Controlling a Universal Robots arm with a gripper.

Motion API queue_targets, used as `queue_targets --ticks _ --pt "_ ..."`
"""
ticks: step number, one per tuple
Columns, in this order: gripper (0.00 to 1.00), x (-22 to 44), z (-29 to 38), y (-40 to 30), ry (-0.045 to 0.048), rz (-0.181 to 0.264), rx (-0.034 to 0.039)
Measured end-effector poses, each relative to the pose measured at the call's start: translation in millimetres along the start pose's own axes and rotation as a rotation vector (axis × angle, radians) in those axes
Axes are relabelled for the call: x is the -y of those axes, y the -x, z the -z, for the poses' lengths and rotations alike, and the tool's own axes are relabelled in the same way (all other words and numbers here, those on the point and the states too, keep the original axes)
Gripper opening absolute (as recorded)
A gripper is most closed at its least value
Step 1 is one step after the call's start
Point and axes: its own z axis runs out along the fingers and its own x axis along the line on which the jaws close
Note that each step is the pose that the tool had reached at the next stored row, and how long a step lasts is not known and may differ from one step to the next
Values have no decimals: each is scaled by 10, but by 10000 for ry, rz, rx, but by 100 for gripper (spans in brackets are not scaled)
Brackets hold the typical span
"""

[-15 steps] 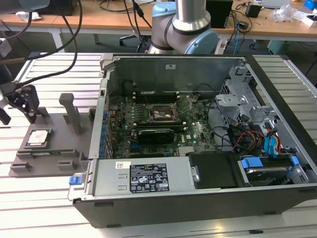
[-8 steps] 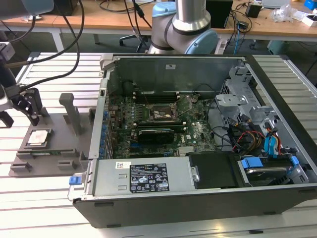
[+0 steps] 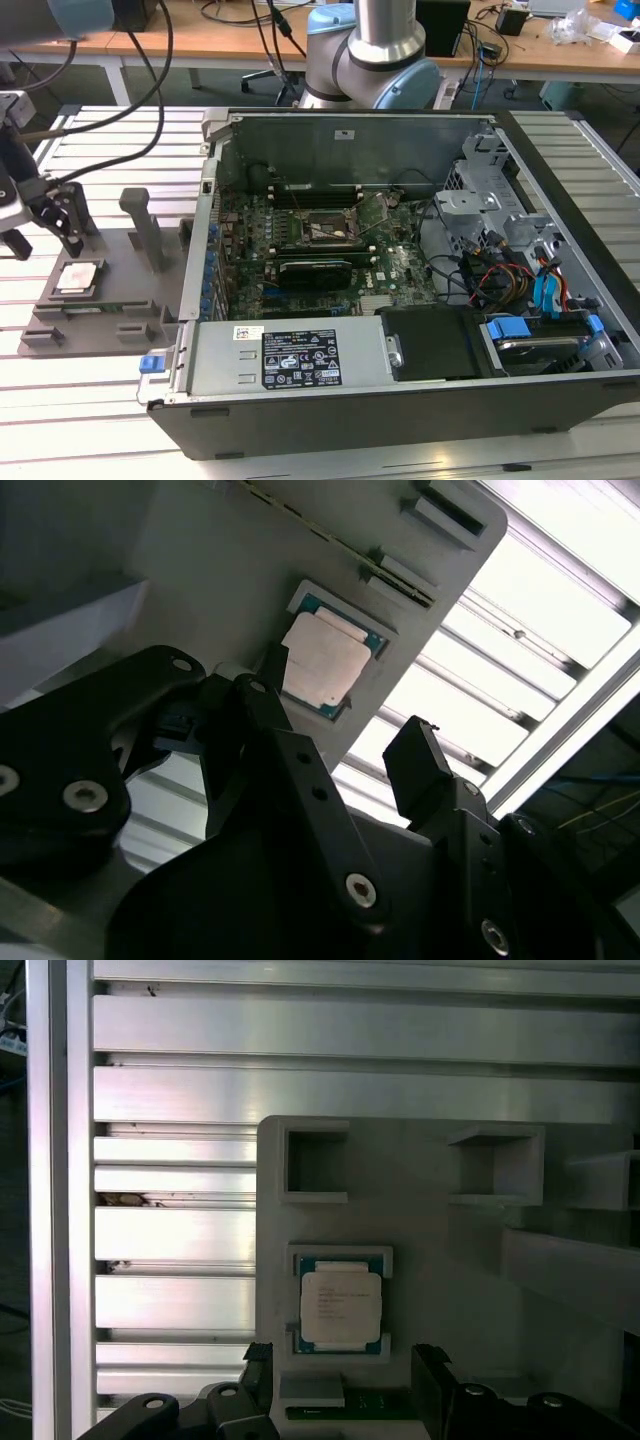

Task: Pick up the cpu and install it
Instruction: 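Pick up the cpu and move it towards the insertion slot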

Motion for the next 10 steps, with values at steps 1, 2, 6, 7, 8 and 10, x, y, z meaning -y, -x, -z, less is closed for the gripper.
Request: queue_targets --ticks 1,2,6,7,8,10 --pt "66 0 -5 1 -1 2 0" --pt "66 0 -10 1 -1 4 0" --pt "66 -1 -33 7 -6 16 0" --pt "66 -1 -37 8 -7 18 1" --pt "66 -2 -41 9 -7 20 1" --pt "66 -2 -51 11 -9 25 2"
